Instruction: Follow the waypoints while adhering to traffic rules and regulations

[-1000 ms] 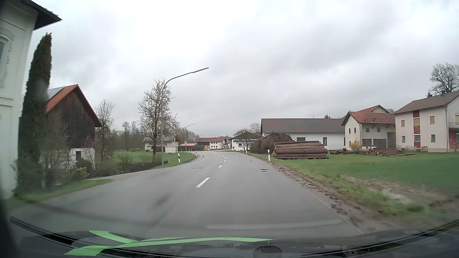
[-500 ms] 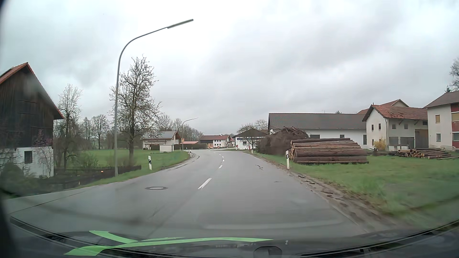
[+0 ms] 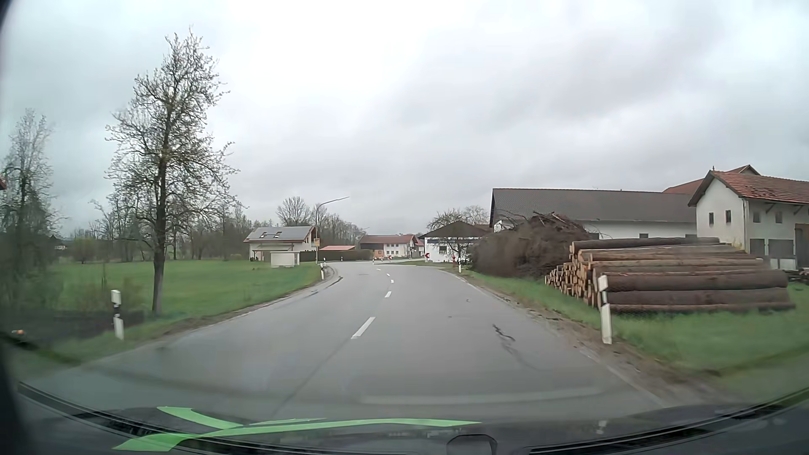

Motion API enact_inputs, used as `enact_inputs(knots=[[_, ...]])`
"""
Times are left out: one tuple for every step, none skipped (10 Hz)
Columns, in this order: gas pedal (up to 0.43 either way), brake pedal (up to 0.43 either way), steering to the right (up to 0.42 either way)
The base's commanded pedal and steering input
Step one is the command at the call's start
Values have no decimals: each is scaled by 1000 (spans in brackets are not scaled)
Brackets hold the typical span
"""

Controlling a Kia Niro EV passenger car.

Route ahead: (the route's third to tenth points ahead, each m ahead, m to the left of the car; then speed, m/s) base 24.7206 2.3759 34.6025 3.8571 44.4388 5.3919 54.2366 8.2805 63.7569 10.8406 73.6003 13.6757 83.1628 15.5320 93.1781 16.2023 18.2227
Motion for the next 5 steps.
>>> enact_inputs(knots=[[0, 0, -18], [0, 0, -20], [0, 0, -22], [8, 0, -23], [28, 0, -24]])
